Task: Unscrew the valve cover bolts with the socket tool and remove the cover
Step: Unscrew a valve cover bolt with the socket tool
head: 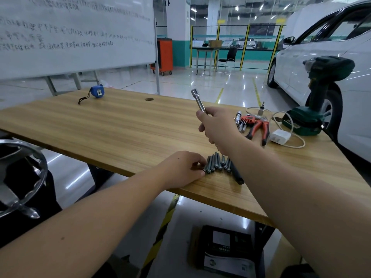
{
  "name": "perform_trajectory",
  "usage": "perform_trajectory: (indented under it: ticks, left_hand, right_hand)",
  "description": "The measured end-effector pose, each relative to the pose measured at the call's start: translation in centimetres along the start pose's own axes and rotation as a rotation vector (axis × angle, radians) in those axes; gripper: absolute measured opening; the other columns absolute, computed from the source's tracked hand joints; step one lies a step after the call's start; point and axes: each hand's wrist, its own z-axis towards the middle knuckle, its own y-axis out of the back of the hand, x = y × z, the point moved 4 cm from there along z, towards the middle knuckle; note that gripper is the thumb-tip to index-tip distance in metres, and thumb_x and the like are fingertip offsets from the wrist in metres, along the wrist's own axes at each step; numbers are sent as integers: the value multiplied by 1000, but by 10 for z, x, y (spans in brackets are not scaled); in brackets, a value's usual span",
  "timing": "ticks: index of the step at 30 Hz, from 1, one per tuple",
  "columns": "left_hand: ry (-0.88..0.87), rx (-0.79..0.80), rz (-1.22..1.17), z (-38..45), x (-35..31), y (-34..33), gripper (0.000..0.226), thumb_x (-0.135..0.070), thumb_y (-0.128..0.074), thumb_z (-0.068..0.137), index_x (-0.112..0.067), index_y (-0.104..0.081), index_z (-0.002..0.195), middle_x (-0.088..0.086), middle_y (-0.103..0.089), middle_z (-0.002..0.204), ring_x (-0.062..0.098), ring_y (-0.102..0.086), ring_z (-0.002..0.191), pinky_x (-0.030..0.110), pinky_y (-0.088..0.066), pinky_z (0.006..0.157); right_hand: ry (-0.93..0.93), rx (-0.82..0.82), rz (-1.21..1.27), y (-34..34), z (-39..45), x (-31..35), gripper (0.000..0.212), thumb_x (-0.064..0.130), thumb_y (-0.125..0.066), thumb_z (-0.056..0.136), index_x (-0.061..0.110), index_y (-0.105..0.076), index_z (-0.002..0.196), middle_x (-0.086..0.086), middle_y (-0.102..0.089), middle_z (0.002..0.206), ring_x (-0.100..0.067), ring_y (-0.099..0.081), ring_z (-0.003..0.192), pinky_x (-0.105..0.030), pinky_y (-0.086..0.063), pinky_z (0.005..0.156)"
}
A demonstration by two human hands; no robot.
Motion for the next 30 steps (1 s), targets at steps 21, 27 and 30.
perform_trajectory:
  ticks: [21, 27, 30]
  left_hand:
    - [361, -329, -581, -172, 107, 136, 12, -24, -75, 85, -21, -78, 96, -2, -77, 90, 10, -67, 85, 27, -45, 75]
    - [404, -512, -707, -231, 136, 156, 11, -24, -67, 98, -17, -70, 91, -5, -73, 81, 5, -66, 69, 21, -44, 62]
    - [414, -543, -698, -235, 135, 155, 20, -24, -67, 98, -21, -68, 78, -5, -70, 74, 9, -62, 64, 20, -43, 58]
  right_hand:
    - [124, 352, 312, -231, -70, 124, 27, 38, -54, 102, 21, -66, 85, 5, -57, 61, -12, -40, 50, -30, -33, 52]
    - [48, 441, 474, -292, -101, 157, 24, 33, -54, 102, 23, -62, 82, 3, -59, 66, -11, -39, 43, -27, -33, 45]
    - [-49, 428, 535, -297, -100, 157, 23, 29, -53, 103, 19, -60, 84, 1, -56, 71, -7, -41, 38, -23, -35, 41]
